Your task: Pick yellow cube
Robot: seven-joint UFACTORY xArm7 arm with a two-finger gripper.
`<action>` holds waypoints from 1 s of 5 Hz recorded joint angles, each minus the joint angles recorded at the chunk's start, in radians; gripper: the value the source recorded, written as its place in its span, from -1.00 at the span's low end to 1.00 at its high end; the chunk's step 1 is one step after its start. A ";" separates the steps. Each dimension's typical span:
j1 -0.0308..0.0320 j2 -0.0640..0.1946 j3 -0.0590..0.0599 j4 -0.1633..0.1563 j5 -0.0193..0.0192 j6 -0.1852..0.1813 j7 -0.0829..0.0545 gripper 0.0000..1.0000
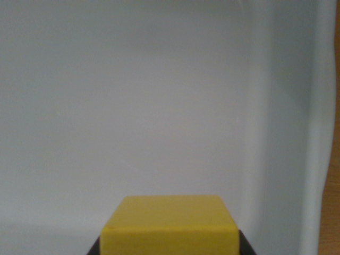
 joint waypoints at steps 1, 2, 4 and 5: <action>0.0000 0.000 0.000 0.000 0.0000 0.000 0.000 1.00; 0.0005 -0.012 0.000 0.019 -0.0023 0.031 0.002 1.00; 0.0010 -0.023 0.000 0.034 -0.0044 0.057 0.003 1.00; 0.0010 -0.023 0.000 0.034 -0.0044 0.057 0.003 1.00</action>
